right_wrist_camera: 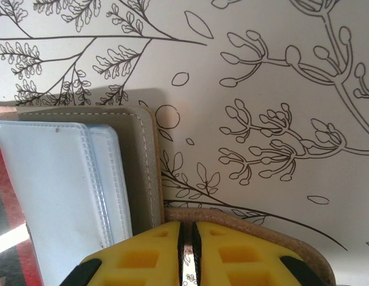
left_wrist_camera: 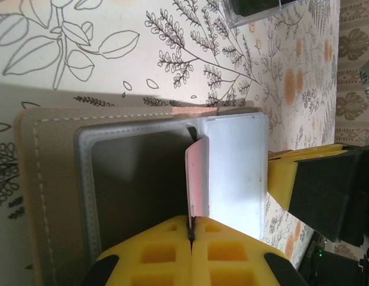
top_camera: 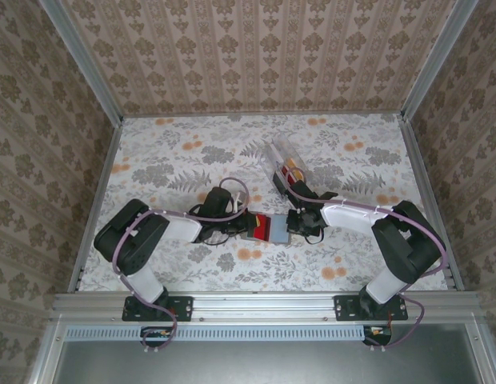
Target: Put the credit cards into the card holder
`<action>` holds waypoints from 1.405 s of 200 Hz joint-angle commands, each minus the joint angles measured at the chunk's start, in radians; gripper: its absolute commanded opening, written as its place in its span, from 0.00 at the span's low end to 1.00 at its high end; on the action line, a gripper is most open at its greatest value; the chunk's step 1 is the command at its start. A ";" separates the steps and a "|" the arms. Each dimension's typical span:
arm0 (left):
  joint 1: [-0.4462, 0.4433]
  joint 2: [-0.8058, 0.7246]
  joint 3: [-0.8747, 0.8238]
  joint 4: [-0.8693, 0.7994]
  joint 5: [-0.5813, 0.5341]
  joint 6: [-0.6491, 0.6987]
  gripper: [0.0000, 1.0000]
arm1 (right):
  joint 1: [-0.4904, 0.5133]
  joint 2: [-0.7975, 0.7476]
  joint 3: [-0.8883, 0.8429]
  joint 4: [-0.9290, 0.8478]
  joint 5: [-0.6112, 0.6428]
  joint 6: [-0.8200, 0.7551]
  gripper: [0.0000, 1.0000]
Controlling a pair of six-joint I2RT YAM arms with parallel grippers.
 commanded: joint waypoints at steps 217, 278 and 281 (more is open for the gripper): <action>-0.075 0.066 0.148 -0.233 -0.064 0.063 0.17 | -0.001 0.060 -0.026 0.069 -0.063 0.024 0.16; -0.120 0.042 0.260 -0.465 -0.157 0.144 0.29 | -0.002 0.056 -0.023 0.068 -0.066 0.024 0.16; -0.124 0.038 0.265 -0.482 -0.168 0.151 0.29 | -0.002 0.056 -0.023 0.067 -0.066 0.024 0.16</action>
